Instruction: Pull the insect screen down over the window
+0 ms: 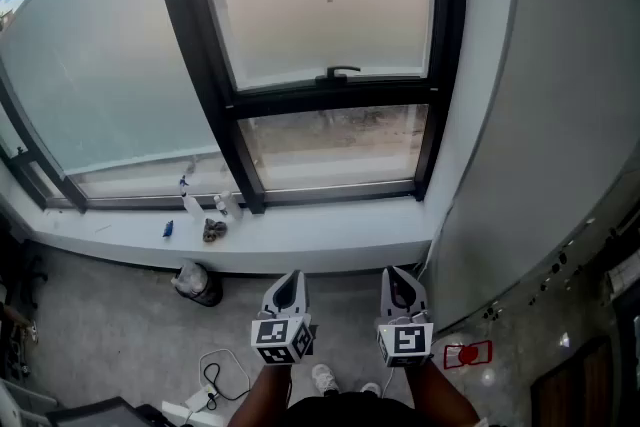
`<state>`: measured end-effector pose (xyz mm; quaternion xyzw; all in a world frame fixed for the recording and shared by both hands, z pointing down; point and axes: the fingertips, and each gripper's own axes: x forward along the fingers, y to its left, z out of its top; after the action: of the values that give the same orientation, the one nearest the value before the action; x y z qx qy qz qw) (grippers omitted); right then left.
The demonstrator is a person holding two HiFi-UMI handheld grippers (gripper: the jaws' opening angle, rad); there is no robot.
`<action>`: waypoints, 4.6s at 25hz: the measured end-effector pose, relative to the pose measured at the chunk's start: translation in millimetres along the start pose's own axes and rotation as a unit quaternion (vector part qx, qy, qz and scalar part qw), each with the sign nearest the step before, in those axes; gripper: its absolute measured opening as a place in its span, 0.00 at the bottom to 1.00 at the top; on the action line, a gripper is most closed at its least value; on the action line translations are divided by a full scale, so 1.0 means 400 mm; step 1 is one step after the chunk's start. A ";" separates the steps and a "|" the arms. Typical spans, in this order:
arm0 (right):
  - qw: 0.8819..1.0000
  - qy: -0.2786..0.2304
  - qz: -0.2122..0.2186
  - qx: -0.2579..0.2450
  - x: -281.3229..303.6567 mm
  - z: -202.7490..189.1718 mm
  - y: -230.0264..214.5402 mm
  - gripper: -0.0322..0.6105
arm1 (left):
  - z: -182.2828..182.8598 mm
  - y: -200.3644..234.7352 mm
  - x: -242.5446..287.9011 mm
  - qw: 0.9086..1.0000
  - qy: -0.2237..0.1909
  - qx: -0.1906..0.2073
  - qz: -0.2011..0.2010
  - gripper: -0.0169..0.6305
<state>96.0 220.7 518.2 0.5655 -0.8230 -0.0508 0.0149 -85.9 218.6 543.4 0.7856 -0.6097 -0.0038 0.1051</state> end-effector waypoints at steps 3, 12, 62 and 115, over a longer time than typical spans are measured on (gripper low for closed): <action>1.000 0.003 0.001 -0.003 -0.007 -0.010 0.001 0.05 | -0.008 -0.002 -0.006 1.000 0.001 0.011 0.006 0.03; 1.000 -0.003 0.005 -0.002 0.004 -0.001 -0.002 0.05 | -0.005 -0.014 -0.005 0.999 -0.002 0.046 0.008 0.03; 1.000 0.017 0.004 -0.002 0.610 -0.025 -0.087 0.05 | 0.126 0.205 0.551 0.994 -0.010 0.100 -0.036 0.03; 1.000 0.013 -0.004 -0.001 1.352 -0.024 -0.271 0.05 | 0.370 0.412 1.320 0.994 -0.019 0.032 -0.108 0.03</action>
<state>2.8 -322.8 498.8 0.5693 -0.8205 -0.0446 0.0263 -127.9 -350.2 491.2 0.8493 -0.5234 -0.0109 0.0676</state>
